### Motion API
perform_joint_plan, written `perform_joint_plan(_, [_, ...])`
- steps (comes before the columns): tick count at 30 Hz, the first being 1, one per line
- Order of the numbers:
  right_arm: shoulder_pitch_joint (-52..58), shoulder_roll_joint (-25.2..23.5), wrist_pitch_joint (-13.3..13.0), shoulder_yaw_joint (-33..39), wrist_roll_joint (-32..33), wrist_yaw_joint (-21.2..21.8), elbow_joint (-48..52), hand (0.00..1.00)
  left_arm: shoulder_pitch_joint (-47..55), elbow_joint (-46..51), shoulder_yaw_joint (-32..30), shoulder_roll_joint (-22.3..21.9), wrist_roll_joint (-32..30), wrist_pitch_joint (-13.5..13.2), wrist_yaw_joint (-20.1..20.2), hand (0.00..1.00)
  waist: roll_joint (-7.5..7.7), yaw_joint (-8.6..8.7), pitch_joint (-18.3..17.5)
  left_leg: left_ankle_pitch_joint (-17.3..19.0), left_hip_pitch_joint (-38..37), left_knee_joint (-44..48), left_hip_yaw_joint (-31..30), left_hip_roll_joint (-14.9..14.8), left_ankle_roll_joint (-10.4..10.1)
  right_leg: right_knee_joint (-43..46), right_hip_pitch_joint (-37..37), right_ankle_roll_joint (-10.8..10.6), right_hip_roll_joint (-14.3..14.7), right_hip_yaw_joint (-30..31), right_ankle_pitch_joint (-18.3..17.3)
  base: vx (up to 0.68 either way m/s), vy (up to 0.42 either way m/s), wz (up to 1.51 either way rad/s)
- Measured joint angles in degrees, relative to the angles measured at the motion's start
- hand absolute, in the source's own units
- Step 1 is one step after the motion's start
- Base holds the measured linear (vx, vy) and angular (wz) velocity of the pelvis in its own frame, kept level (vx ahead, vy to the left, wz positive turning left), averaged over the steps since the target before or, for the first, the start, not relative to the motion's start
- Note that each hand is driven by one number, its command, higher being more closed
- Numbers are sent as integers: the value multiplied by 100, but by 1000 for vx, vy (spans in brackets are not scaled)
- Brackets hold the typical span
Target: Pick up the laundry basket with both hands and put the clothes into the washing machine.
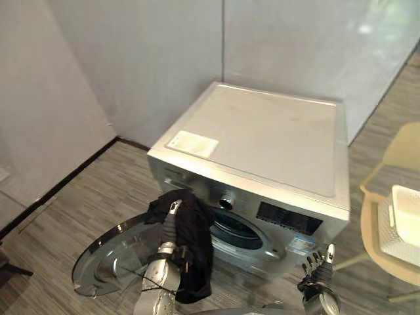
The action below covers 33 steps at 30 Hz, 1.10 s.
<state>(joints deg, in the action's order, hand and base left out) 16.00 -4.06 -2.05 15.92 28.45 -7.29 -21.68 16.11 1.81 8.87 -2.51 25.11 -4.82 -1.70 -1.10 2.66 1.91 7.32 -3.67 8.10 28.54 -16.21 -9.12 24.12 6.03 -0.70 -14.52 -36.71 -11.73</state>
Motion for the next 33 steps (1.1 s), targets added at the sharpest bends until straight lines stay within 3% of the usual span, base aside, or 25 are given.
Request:
perform_joint_plan(4, [2, -7, -16, -49, 14, -1, 7, 0, -163, -76, 13, -53, 9, -44, 5, 100, -61, 30, 2, -6, -141, 370, 142, -346, 103, -29, -16, 26, 401, 288, -196, 119, -99, -65])
perform_joint_plan(5, [29, -6, -31, -60, 25, 5, 15, 0, -78, -10, -65, -39, 10, -124, 37, 100, -42, 7, 121, -13, -55, 939, 115, -555, 107, -67, -132, 45, 481, 339, -220, 176, -121, -18])
perform_joint_plan(7, [82, -3, -29, -115, 32, 16, 35, 0, 161, -15, -77, 10, 18, -103, 24, 100, -122, -76, 253, -77, 269, 2304, -154, -978, 424, -225, -505, 61, 652, 409, -283, 175, -141, -22])
perform_joint_plan(8, [133, 15, -29, -185, 32, 29, 81, 0, 355, 5, -150, 11, 28, -114, 18, 100, -156, -95, 269, -400, 556, 3158, -538, -1137, 849, -273, -698, 60, 717, 539, -357, 164, -89, -43])
perform_joint_plan(9, [114, 4, -31, -308, 32, 75, 104, 0, 566, 42, -186, 10, 76, -129, 18, 100, -184, -178, 306, -651, 964, 3925, -1130, -1152, 876, -403, -837, 136, 775, 818, -421, 129, -22, -69])
perform_joint_plan(10, [76, 22, -30, -338, 20, 112, 67, 0, 678, 46, -185, 40, 125, -141, 22, 100, -227, -283, 308, -466, 1219, 4353, -1514, -972, 697, -483, -875, 171, 775, 990, -445, 123, 45, -80])
perform_joint_plan(12, [-50, 55, -18, -354, 9, 132, -66, 0, 886, 48, -201, 58, 139, -208, 30, 100, -210, -411, 311, -40, 1643, 4365, -1975, -424, 634, -658, -865, 191, 746, 1312, -430, 114, 59, -65])
perform_joint_plan(14, [-187, 90, -9, -359, -139, 162, -242, 0, 1184, 53, -234, 119, 148, -254, 46, 100, -177, -505, 327, 247, 1719, 3220, -2453, 168, 675, -754, -860, 126, 684, 1651, -366, 163, 115, -68])
perform_joint_plan(16, [-270, 203, -28, -351, -203, 202, -414, 0, 1520, 53, -231, 163, 156, -291, 47, 100, -187, -523, 330, 174, 1469, 1716, -3052, 527, 577, -807, -873, -36, 647, 1842, -280, 168, 182, -71])
perform_joint_plan(17, [-283, 326, -43, -351, -211, 244, -461, 0, 1728, 46, -227, 158, 181, -288, 46, 100, -293, -528, 313, -154, 1348, 1012, -3325, 582, 246, -900, -881, -188, 742, 1976, -192, 185, 261, -65])
perform_joint_plan(18, [-335, 368, -75, -347, -223, 251, -572, 0, 1809, -22, -231, 165, 201, -278, 45, 100, -354, -524, 299, -238, 1315, 942, -3340, 535, 13, -984, -914, -271, 787, 2105, -154, 198, 272, -59])
perform_joint_plan(19, [-306, 334, -86, -342, -240, 252, -623, 0, 1857, -89, -206, 380, 228, -189, 45, 100, -180, -481, 298, -214, 1263, 887, -3225, 648, 73, -1201, -1003, -399, 731, 2113, -5, 141, 192, -27])
perform_joint_plan(22, [-195, 345, -78, -279, -398, 273, -805, 0, 1810, -370, -101, 657, 235, -62, 71, 100, -18, -430, 304, -267, 1174, 728, -3028, 854, 202, -1656, -1196, -564, 528, 2123, 259, 56, 133, -5])
perform_joint_plan(28, [120, 343, -15, -289, -526, 500, -1064, 0, 1633, -578, -3, 808, 236, 82, 72, 100, -91, -354, 381, -275, 1064, 619, -2844, 918, 219, -1698, -1163, -624, 442, 2268, 356, -33, 52, -14])
perform_joint_plan(30, [166, 358, 51, -358, -610, 513, -973, 0, 1397, -387, 33, 699, 244, 93, 77, 100, -278, -338, 702, -202, 1598, 1300, -2940, 821, 318, -750, -543, -601, 396, 2267, 116, -134, 11, 7])
perform_joint_plan(32, [78, 452, 50, -449, -603, 498, -750, 0, 1280, -13, 46, 623, 294, 86, 75, 100, -259, -346, 897, -44, 2221, 1926, -3011, 791, 320, 184, 199, -589, 305, 2273, -157, -229, 26, 3])
perform_joint_plan(33, [-105, 454, 43, -517, -585, 477, -539, 0, 1075, 320, 84, 596, 334, 56, 75, 100, -211, -353, 1214, 183, 2732, 2534, -3086, 794, 290, 974, 695, -559, 210, 2293, -483, -336, 44, 6])
